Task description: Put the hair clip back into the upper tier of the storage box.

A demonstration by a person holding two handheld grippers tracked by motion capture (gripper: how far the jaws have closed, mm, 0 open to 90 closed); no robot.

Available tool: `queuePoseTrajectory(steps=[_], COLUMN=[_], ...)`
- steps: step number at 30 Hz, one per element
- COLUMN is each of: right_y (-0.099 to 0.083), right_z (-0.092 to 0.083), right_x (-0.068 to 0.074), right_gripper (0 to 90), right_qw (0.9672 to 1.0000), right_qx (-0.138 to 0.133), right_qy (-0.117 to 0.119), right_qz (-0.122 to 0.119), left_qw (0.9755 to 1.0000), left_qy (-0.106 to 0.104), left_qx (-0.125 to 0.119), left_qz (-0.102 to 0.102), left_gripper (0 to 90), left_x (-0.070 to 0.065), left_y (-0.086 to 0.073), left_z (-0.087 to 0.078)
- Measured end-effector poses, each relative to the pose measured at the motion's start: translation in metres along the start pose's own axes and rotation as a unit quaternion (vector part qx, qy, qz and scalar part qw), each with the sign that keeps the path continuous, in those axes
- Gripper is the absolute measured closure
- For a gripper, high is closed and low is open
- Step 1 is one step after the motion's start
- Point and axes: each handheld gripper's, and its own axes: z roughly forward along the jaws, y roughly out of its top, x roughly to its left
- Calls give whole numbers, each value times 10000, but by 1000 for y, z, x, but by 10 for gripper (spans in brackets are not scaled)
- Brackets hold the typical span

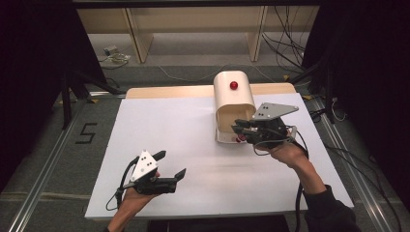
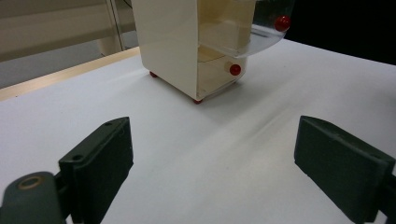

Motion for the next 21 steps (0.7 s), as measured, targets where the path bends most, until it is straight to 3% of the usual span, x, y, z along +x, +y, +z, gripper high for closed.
queuePoseTrajectory(steps=[21], right_y=[-3], right_z=[-4], right_x=[-24], right_gripper=[754], right_qw=[9982], right_qx=[-220], right_qy=[-364], right_qz=[416], left_qw=[10000], left_qy=[6], left_qx=[9], left_qz=[-5], left_gripper=[114], left_x=[0], left_y=[0], left_z=[0])
